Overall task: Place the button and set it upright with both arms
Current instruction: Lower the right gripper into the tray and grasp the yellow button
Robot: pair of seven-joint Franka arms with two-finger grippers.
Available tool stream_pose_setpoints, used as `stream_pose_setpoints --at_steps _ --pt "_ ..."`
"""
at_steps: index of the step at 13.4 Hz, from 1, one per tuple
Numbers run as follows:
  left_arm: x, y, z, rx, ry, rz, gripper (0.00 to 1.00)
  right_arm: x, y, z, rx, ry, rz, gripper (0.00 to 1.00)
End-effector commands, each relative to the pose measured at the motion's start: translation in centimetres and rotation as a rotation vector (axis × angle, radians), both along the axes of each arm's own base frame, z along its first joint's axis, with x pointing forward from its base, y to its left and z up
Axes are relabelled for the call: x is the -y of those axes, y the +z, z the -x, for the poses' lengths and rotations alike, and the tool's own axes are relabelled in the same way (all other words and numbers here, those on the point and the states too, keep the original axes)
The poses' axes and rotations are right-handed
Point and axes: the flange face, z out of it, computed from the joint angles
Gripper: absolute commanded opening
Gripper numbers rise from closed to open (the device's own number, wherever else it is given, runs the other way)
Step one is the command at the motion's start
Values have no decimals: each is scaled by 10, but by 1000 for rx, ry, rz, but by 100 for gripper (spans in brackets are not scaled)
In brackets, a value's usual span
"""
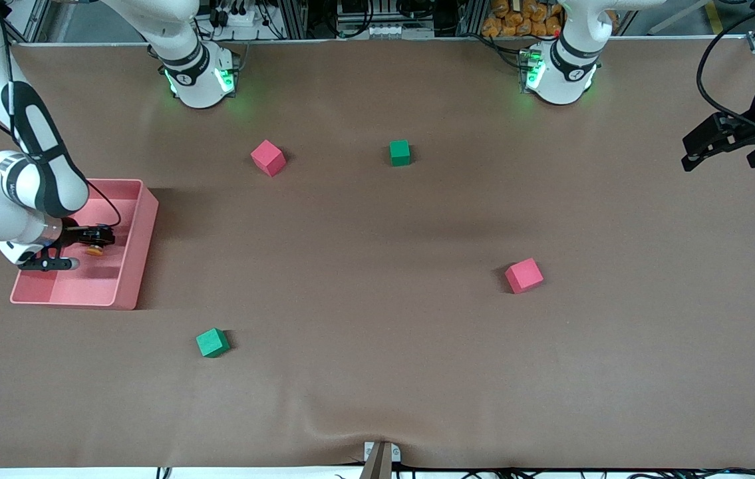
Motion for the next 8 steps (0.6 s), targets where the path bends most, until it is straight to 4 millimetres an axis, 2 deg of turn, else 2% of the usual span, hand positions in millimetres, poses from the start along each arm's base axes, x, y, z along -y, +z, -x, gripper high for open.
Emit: stream_pose_setpoints --at_steps 1,6,8 --pt "-2 2 1 4 6 3 100 3 -5 6 19 25 -7 0" --pt "-3 0 -1 3 9 0 100 3 3 3 26 26 -4 0" --pt "-3 0 -1 3 11 0 100 5 18 0 49 23 5 0"
